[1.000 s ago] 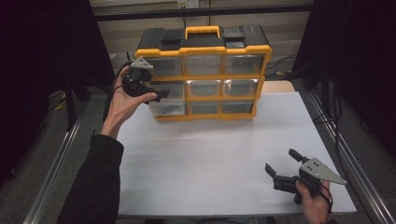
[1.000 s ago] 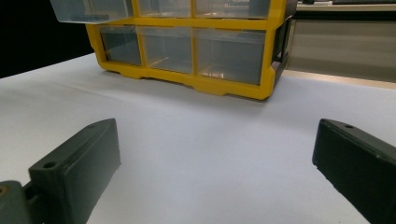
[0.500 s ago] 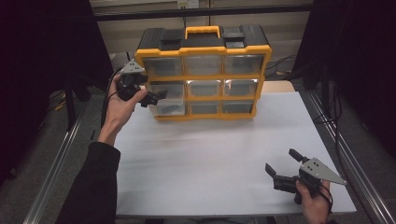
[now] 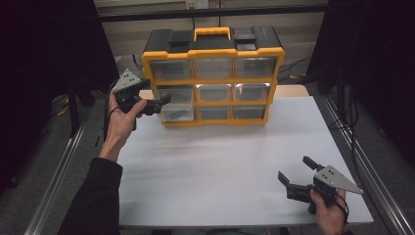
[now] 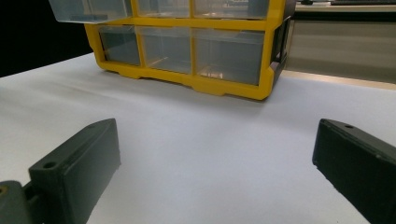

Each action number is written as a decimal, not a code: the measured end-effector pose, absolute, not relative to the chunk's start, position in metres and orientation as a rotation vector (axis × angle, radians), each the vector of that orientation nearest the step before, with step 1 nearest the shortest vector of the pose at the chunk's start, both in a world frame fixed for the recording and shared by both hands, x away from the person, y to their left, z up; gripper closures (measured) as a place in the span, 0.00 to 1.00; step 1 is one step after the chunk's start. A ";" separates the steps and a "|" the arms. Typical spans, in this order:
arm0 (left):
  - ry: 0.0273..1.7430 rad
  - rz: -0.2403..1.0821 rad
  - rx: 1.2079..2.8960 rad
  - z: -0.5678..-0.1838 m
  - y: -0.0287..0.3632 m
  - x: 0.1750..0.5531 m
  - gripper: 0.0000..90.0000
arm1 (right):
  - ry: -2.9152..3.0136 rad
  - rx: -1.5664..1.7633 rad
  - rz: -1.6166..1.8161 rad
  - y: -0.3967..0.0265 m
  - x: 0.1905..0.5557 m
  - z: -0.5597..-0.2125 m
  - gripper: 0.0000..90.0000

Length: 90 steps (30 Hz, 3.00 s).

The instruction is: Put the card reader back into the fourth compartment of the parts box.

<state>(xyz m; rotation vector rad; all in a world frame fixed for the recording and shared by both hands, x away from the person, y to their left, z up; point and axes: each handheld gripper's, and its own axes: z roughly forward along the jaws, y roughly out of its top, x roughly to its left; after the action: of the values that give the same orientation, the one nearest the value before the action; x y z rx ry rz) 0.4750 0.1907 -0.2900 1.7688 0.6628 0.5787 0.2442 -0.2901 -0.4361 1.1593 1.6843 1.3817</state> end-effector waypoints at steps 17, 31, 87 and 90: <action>0.712 0.644 1.687 -0.306 0.200 0.452 0.02 | 1.677 1.162 1.381 -0.290 0.244 -0.436 0.00; 0.759 0.671 1.640 -0.326 0.197 0.435 0.04 | 1.679 1.162 1.380 -0.291 0.244 -0.436 0.00; 0.893 0.683 1.596 -0.423 0.212 0.356 0.04 | 1.669 1.166 1.377 -0.291 0.243 -0.435 0.00; 0.891 0.674 1.601 -0.426 0.213 0.350 0.03 | 1.661 1.169 1.375 -0.292 0.243 -0.435 0.00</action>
<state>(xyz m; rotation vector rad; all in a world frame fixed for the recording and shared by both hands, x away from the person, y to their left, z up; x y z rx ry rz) 0.3502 0.2130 -0.4260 1.6011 0.8909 0.6739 0.2425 -0.2916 -0.4349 1.1688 1.6615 1.3749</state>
